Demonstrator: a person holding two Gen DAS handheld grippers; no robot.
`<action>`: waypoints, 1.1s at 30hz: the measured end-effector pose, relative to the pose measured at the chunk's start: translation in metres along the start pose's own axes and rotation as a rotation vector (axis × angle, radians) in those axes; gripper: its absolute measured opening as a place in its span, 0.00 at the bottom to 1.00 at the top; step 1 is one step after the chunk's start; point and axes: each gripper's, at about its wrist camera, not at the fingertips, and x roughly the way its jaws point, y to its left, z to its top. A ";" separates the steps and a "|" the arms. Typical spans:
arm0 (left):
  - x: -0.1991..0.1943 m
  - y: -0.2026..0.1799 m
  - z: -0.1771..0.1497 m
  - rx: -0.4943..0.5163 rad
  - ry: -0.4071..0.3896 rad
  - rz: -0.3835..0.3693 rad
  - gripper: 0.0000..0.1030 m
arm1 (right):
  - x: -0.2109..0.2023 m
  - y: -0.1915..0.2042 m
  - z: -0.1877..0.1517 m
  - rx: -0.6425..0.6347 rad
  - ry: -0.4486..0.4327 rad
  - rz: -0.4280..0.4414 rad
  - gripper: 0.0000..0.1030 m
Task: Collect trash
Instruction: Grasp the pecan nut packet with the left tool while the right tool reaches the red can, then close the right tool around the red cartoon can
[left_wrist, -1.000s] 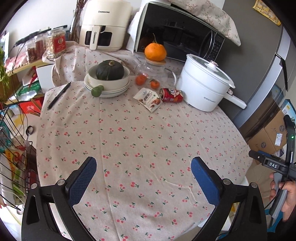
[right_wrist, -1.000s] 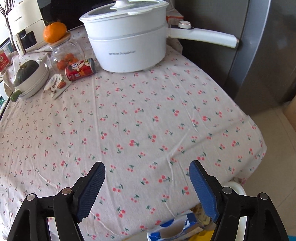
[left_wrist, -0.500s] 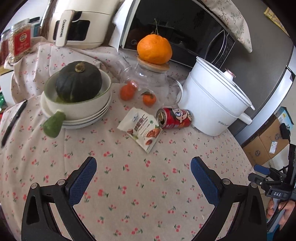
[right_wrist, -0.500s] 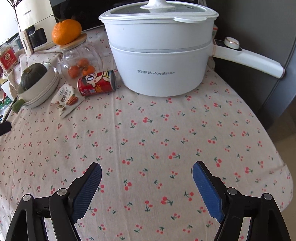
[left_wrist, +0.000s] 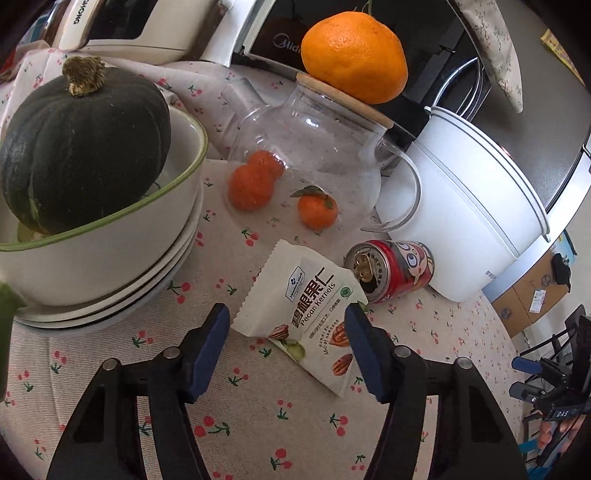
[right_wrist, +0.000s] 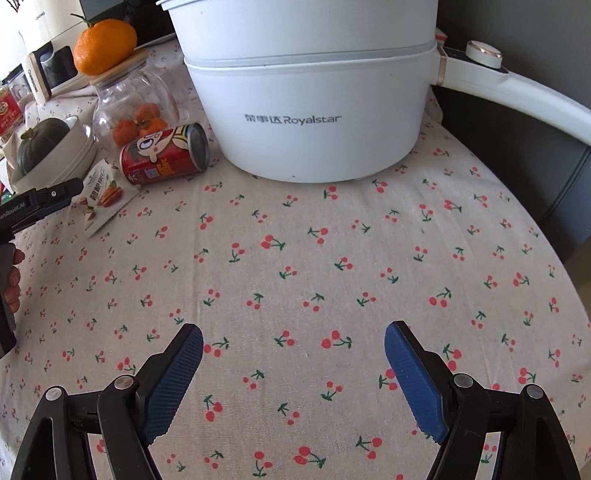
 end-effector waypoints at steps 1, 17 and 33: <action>0.004 0.000 0.000 -0.001 0.016 0.001 0.47 | 0.003 0.000 0.000 -0.002 0.005 -0.001 0.82; -0.077 -0.037 -0.039 0.094 -0.048 0.110 0.01 | 0.015 0.043 0.024 -0.093 -0.111 0.057 0.87; -0.139 -0.016 -0.076 0.077 -0.145 0.089 0.00 | 0.080 0.111 0.091 -0.220 -0.232 0.098 0.96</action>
